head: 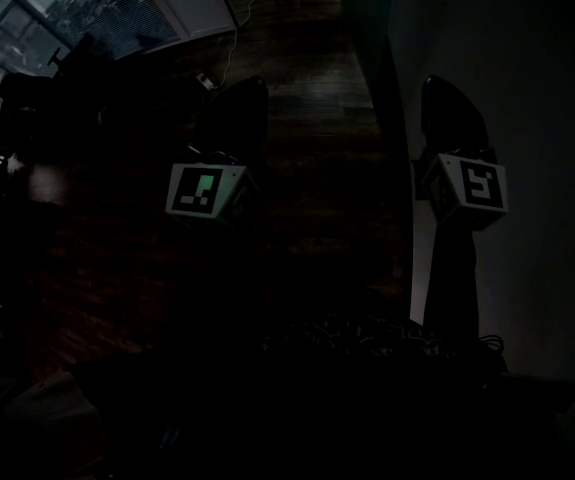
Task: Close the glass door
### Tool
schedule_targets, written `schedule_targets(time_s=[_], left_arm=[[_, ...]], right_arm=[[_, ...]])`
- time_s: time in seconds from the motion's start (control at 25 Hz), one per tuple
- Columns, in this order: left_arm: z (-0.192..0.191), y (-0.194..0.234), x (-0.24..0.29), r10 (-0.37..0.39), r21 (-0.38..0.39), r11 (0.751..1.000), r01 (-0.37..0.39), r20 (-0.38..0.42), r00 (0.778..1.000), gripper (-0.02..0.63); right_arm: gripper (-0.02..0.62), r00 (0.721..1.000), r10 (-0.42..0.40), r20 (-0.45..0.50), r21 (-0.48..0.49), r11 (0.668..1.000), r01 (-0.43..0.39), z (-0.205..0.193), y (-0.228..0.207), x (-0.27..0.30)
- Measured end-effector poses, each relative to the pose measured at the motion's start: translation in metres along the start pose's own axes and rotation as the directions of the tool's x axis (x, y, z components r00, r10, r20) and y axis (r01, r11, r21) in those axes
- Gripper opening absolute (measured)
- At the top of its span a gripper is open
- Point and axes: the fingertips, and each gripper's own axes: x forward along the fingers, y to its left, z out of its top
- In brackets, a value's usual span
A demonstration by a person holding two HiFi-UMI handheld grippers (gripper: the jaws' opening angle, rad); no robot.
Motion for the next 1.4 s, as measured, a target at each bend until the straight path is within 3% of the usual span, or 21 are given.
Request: schedule_targets(time_s=[0.32,0.64,1.4], left_arm=[[-0.001,-0.001,0.003,0.025,0.000,1.000,-0.025,-0.004,1.000,0.002],[-0.016,0.020,0.008,0.046,-0.013,0.999,-0.046,-0.015,0.999,0.002],[-0.040,0.136,0.137,-0.042,-0.013,0.999,0.042,0.031,0.999,0.002]], right_arm=[[0.003,1.000,0.024,-0.014,0.005,1.000,-0.024,-0.004,-0.007,0.005],[0.003,1.000,-0.004,-0.022,0.014,1.000,0.004,-0.016,-0.010,0.022],[0.003,0.994,-0.107,-0.018,-0.019,0.994,0.106,-0.041,-0.028,0.175]])
